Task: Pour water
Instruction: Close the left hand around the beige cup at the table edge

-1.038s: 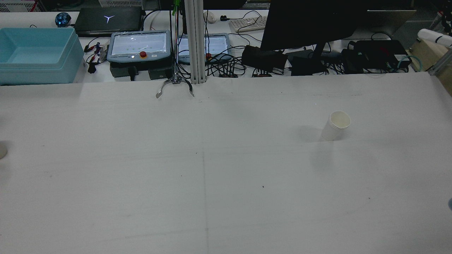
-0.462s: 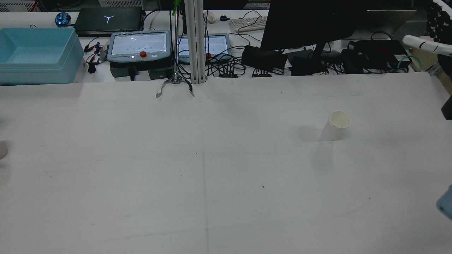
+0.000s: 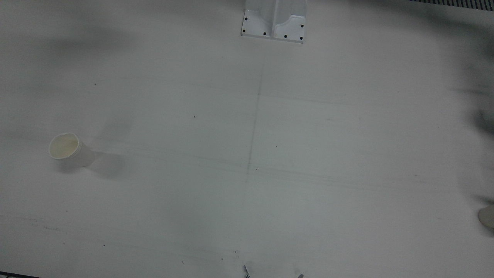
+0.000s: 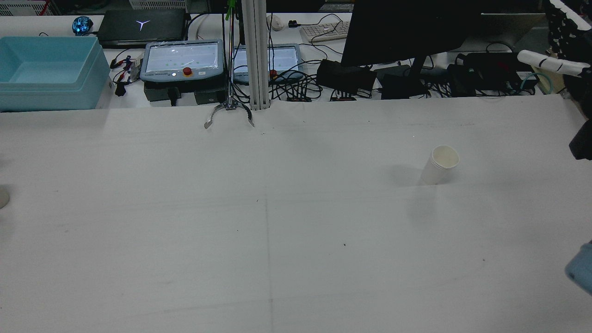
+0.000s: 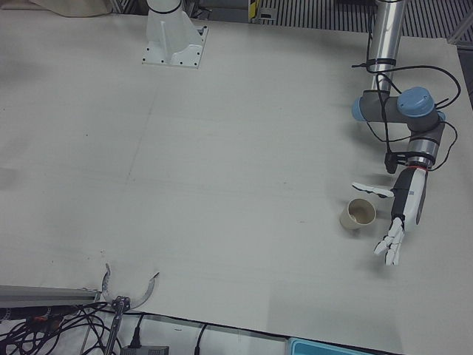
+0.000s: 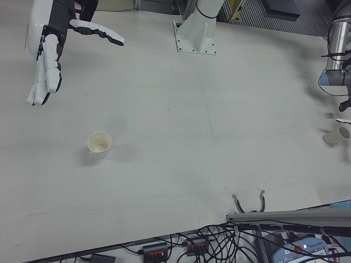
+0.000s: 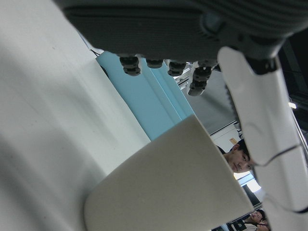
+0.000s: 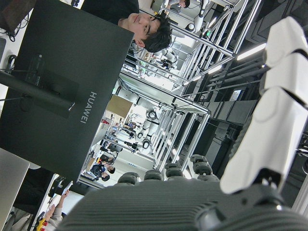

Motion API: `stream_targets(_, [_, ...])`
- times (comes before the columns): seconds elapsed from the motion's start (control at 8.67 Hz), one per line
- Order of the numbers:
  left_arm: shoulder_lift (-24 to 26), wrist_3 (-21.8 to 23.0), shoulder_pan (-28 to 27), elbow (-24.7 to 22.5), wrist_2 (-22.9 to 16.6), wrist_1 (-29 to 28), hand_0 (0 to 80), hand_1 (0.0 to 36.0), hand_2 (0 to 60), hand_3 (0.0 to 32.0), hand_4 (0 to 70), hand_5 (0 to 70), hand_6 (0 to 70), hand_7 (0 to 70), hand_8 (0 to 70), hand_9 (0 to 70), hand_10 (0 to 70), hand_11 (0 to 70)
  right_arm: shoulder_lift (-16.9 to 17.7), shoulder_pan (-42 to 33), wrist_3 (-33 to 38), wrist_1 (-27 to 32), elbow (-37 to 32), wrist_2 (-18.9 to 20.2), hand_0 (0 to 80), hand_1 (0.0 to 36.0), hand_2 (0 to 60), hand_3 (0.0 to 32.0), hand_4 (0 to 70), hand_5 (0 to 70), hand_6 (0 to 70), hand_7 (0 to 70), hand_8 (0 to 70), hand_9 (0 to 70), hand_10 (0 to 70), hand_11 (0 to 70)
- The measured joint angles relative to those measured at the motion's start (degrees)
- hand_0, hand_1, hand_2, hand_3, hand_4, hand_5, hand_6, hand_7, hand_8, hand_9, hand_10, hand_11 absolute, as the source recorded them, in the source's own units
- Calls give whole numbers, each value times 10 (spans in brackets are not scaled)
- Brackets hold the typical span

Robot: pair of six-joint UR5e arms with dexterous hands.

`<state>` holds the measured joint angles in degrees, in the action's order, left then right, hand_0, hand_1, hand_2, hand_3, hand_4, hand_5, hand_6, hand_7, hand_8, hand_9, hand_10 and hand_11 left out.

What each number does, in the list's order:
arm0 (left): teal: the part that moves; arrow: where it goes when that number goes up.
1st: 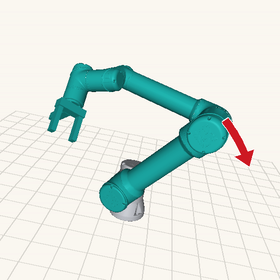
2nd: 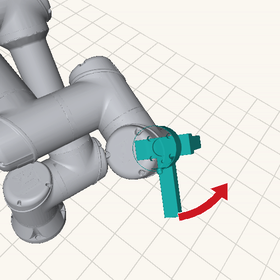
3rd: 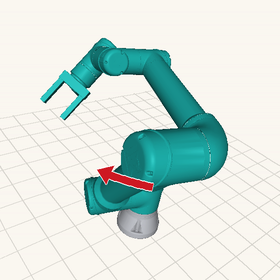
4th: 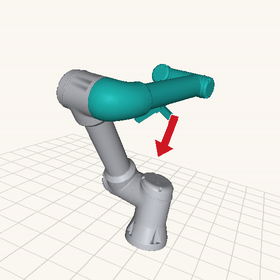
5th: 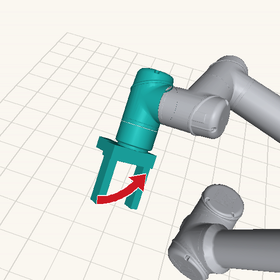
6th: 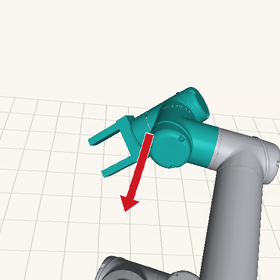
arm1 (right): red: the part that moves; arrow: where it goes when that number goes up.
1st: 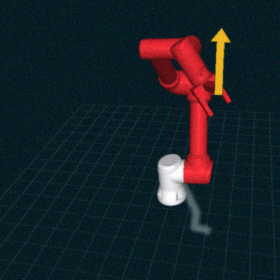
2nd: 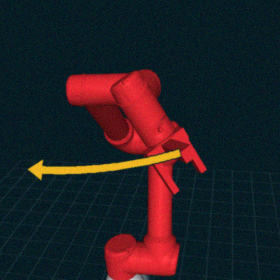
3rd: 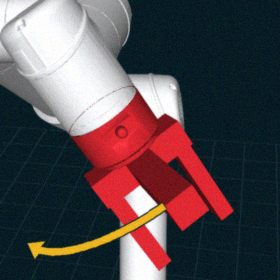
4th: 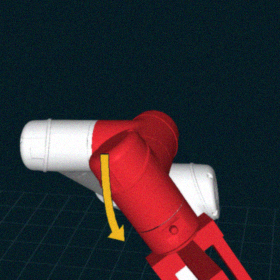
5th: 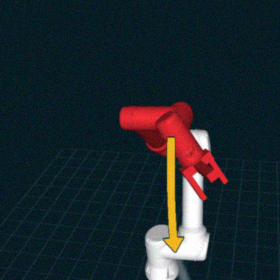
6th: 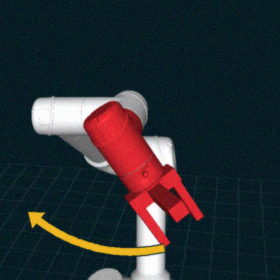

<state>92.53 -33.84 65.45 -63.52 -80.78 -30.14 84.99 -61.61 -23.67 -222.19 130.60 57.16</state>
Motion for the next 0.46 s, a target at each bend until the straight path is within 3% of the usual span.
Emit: stream_targets(0.46, [2, 12, -14, 21, 17, -29, 525, 101, 0, 0, 136, 90, 21, 65, 0, 0, 38, 73, -2, 2, 0, 0, -1, 0, 474, 162, 162, 0, 58, 68, 37, 60, 1, 24, 3, 21])
